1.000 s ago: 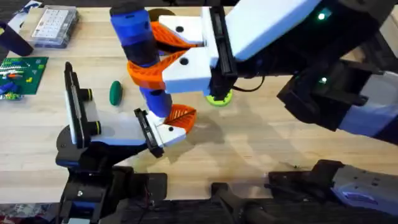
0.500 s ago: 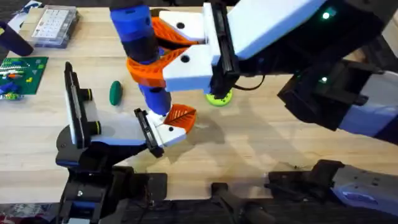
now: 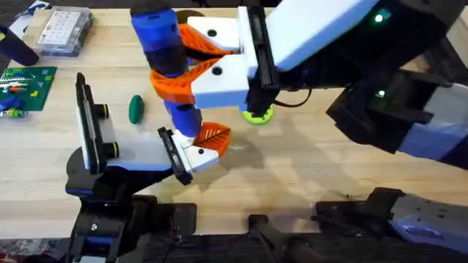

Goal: Pick up the gripper from the table and insert it into the empty holder that is missing its gripper. Then pick up a screw, insert it into the mounting hole, and use the screwdriver to tighten it. Finally, clean up the table by picking up the vegetable and placing it into the bucket.

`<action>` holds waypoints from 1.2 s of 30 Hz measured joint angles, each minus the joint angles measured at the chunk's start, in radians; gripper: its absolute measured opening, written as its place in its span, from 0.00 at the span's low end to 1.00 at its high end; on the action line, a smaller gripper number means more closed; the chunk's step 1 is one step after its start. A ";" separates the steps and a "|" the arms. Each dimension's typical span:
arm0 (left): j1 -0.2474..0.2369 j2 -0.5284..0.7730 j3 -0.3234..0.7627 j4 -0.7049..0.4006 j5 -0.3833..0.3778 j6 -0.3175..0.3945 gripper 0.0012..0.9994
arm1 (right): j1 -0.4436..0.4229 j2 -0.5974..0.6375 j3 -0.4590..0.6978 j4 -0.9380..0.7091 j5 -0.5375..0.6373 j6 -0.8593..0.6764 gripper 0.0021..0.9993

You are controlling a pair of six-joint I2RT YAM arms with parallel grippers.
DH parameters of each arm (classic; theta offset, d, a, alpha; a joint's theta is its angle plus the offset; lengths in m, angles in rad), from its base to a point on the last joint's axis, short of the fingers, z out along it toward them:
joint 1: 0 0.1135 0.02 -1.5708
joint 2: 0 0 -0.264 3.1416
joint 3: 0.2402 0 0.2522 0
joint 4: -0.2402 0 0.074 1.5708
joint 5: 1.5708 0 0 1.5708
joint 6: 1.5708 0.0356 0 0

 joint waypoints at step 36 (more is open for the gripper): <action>0.000 0.000 0.000 -0.001 0.000 0.000 0.01 | -0.002 0.001 0.000 -0.036 0.001 -0.048 0.09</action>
